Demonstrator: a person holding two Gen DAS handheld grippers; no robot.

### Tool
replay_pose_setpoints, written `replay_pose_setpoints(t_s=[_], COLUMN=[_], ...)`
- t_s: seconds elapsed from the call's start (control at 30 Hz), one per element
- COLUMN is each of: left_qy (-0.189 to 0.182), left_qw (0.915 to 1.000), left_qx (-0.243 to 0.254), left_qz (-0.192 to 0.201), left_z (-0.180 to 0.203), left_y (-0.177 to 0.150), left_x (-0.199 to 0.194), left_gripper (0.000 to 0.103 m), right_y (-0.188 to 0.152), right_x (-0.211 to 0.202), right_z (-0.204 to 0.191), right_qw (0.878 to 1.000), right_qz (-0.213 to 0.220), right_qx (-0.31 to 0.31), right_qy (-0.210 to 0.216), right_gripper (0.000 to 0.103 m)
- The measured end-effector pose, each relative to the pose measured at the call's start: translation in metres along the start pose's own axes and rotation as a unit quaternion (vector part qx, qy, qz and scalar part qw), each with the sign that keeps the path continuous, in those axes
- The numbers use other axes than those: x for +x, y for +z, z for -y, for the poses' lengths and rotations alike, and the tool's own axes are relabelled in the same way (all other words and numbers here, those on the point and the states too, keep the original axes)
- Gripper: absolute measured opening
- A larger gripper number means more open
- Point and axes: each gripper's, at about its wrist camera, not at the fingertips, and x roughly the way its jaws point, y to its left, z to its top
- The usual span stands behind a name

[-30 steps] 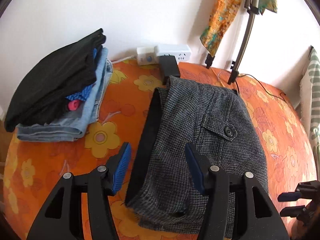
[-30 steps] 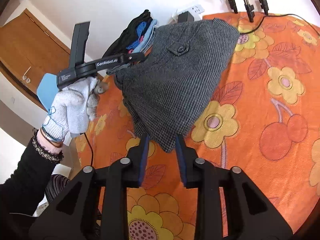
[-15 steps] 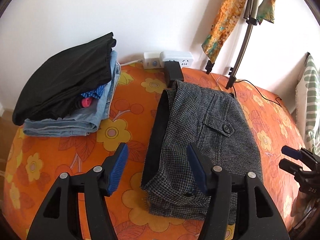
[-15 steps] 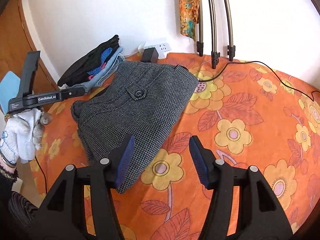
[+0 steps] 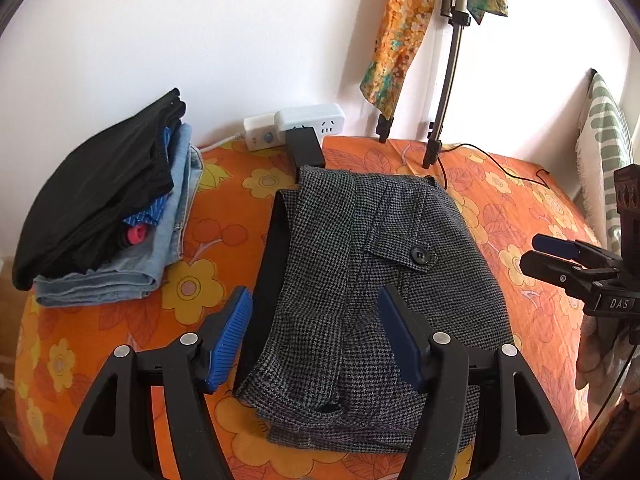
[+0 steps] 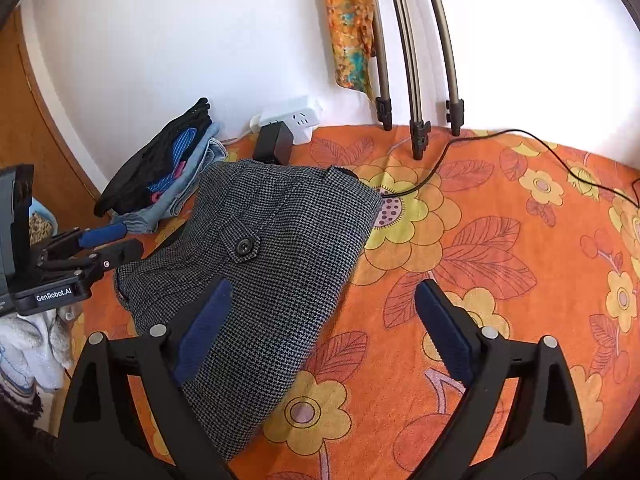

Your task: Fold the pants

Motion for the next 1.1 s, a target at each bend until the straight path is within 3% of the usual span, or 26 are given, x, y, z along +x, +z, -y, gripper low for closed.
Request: replay_pose_setpoints(t_s=[0.07,0.17,0.33,0.43,0.77,0.83,1.1], left_qy=[-0.032,-0.090,-0.116,-0.129,-0.087,-0.082,-0.076], left_qw=[0.9988,0.9902,0.9736,0.9672,0.9817,0.9831,0.9860], left_qx=[-0.033,-0.097,-0.182,-0.202,-0.131,-0.128,-0.125], left_qz=[-0.016,-0.046,-0.073,-0.082,-0.107,-0.101,-0.080], left_z=[-0.010,-0.032,-0.068,-0.078,-0.064,-0.064,-0.062], left_y=[0.002,0.004,0.002,0.001,0.005,0.005,0.001], left_x=[0.010,0.026,0.048,0.057,0.081,0.081,0.079], left_gripper=[0.068,0.071,0.071,0.071,0.075,0.081,0.083], right_y=[0.001,0.003,0.005,0.005,0.002,0.001,0.002], right_x=[0.007,0.016,0.034,0.048,0.072,0.075,0.081], right_z=[0.006,0.012,0.021,0.022,0.008,0.005,-0.010], right_qw=[1.000,0.999,0.995,0.994,0.993,0.993,0.995], right_qz=[-0.013,-0.023,-0.046,-0.060,-0.081,-0.083,-0.076], right_qx=[0.020,0.040,0.078,0.086,0.072,0.066,0.038], right_qy=[0.010,0.019,0.036,0.041,0.047,0.044,0.046], right_gripper=[0.095,0.095,0.095,0.095,0.095,0.095,0.089])
